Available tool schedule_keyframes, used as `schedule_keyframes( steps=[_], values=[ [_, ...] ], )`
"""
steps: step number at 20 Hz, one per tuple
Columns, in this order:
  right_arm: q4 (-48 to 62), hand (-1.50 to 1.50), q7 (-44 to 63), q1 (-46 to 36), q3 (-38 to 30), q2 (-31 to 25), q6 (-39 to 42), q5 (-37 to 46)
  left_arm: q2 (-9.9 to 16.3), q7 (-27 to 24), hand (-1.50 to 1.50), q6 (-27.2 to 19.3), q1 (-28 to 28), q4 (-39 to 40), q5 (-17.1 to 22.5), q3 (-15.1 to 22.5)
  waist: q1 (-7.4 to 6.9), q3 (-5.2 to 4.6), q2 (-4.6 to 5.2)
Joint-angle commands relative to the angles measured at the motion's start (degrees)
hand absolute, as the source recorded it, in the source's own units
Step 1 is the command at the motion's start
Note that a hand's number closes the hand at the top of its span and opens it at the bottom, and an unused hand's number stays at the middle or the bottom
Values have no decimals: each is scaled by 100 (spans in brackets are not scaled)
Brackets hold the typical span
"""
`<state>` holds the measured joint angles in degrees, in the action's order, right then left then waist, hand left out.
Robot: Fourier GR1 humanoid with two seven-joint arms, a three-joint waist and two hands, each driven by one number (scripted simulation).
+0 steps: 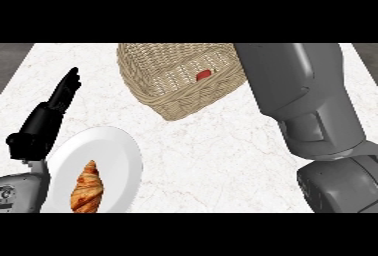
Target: Pick the bell pepper from the placemat and place it in the basket
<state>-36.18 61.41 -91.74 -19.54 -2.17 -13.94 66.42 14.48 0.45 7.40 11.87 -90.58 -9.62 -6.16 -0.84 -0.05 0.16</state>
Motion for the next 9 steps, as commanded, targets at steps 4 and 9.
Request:
schedule_keyframes(
  steps=[4,9],
  values=[
    [-785,-150,909,294,-150,-319,-1523,687,-70,121,0,-61,127,117,27,-39,181,3,-46],
    [-1929,-150,1173,991,-147,-111,-1441,1172,71,-74,0,-32,-294,81,40,-212,341,8,-168]
  ],
)
